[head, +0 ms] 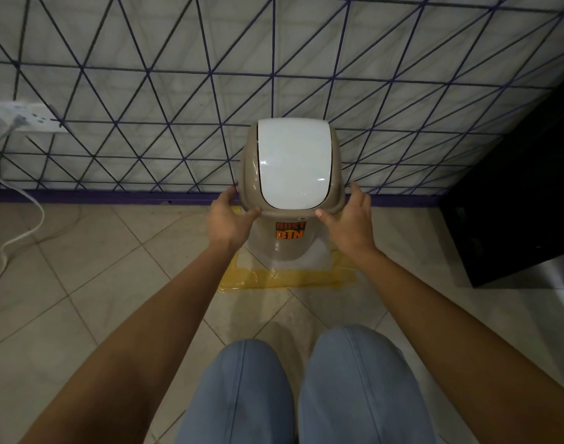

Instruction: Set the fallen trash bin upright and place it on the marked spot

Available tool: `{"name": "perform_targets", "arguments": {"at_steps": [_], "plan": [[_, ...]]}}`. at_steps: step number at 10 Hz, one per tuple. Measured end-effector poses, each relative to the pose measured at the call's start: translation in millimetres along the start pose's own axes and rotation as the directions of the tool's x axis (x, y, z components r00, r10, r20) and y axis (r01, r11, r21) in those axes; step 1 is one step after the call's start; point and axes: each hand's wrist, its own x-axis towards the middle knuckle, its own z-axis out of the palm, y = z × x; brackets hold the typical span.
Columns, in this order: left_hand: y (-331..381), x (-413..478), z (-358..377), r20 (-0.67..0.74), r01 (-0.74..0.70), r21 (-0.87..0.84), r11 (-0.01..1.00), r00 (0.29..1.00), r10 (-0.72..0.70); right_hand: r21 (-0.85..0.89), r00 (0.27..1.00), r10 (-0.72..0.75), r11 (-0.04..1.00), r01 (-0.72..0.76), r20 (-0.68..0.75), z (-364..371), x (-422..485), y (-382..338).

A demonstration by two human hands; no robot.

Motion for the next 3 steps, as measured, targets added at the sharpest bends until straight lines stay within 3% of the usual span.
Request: {"name": "perform_targets", "arguments": {"at_steps": [3], "plan": [[32.5,-20.2,-22.5,0.019,-0.066,0.070,0.995,0.998,0.065,-0.061,0.999,-0.045,0.997,0.046,0.021,-23.7,-11.3,-39.0]]}}
